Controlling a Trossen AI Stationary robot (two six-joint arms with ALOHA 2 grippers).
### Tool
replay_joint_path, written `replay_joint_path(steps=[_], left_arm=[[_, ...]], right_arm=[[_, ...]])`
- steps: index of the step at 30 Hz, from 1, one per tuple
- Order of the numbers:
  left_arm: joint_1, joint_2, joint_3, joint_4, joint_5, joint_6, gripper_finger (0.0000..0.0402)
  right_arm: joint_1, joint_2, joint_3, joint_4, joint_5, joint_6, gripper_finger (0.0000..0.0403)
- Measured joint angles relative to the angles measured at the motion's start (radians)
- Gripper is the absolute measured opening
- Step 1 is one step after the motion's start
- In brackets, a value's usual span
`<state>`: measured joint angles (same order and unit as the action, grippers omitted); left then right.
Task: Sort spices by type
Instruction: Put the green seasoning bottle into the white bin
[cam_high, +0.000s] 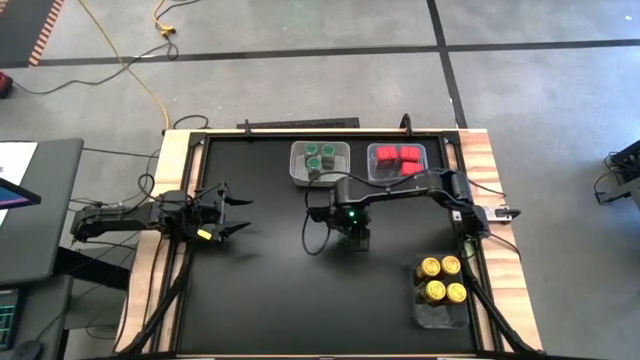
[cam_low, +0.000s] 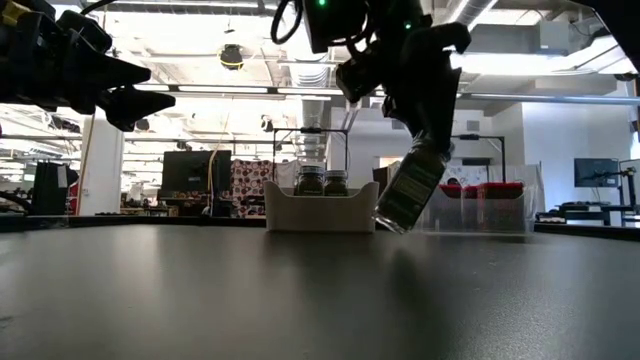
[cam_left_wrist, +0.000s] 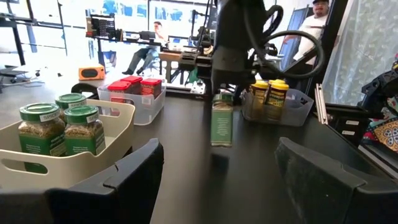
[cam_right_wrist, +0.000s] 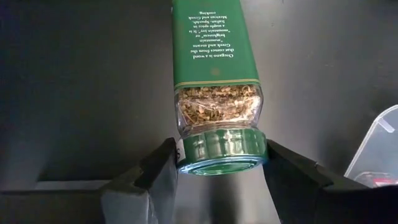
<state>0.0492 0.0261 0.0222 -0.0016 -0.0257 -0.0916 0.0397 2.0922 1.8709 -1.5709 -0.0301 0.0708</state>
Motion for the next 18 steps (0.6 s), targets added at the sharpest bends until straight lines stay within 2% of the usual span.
replay_joint_path(steps=[18], left_arm=[[0.0, 0.0, 0.0, 0.0, 0.0, 0.0, 0.0297]], right_arm=[[-0.007, 0.002, 0.0, 0.0, -0.001, 0.0, 0.0249]])
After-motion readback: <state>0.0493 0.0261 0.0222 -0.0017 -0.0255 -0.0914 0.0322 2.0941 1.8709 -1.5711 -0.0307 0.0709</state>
